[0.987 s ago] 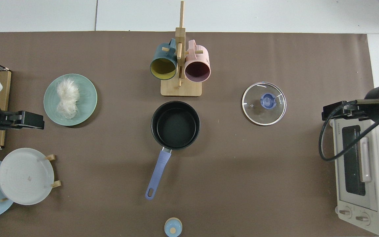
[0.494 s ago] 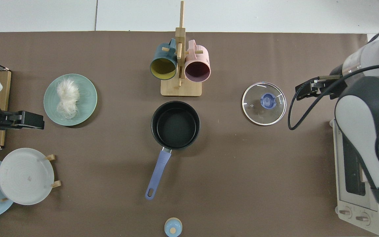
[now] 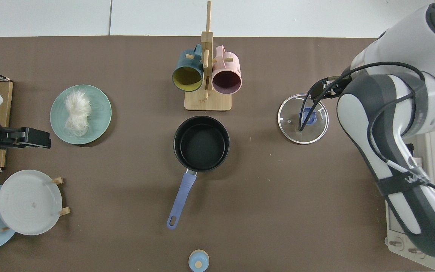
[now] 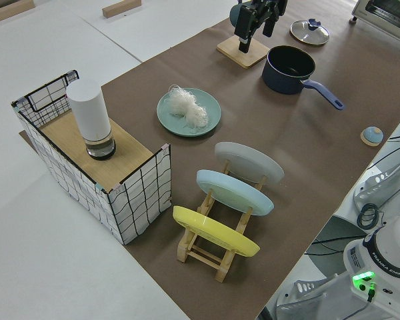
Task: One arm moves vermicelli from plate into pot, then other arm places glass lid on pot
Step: 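Reach the right gripper to the glass lid and grasp its knob, then lift the glass lid with the right gripper while the left gripper reaches the plate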
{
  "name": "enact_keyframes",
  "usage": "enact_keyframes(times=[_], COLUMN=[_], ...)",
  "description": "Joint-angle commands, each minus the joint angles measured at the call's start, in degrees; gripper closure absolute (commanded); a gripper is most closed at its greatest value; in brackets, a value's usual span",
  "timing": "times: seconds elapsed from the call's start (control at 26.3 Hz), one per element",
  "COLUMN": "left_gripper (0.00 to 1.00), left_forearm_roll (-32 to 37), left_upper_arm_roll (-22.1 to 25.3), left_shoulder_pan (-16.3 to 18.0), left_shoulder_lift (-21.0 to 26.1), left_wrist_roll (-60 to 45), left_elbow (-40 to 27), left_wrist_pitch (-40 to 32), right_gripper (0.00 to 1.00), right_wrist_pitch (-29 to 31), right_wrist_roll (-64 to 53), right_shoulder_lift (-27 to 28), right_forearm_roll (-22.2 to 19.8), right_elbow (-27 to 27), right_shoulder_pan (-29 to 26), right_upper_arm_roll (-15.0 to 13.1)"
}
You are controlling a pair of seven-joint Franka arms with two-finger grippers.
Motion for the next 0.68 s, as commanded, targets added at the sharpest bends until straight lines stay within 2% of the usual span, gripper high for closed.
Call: enact_keyframes(times=[0.0, 0.08, 0.23, 0.65], left_gripper=[0.0, 0.0, 0.0, 0.0], left_forearm_roll=[-0.5, -0.5, -0.5, -0.9], left_upper_arm_roll=[-0.2, -0.2, -0.2, -0.4], left_shoulder_pan=[0.2, 0.2, 0.2, -0.2], left_shoulder_lift=[-0.1, -0.1, -0.1, 0.0], left_wrist_roll=[-0.7, -0.7, -0.7, -0.6], left_elbow=[0.3, 0.3, 0.3, 0.3], left_wrist_pitch=[-0.9, -0.9, -0.9, -0.7], right_gripper=[0.0, 0.0, 0.0, 0.0], right_wrist_pitch=[7.7, 11.9, 15.8, 16.6], right_wrist_roll=[0.3, 0.6, 0.7, 0.7], right_shoulder_lift=[1.1, 1.3, 3.1, 3.1], right_forearm_roll=[0.5, 0.4, 0.5, -0.1], right_elbow=[-5.6, -8.9, -11.6, -16.6], right_shoulder_pan=[0.2, 0.7, 0.9, 0.9], right_upper_arm_roll=[0.0, 0.0, 0.0, 0.0])
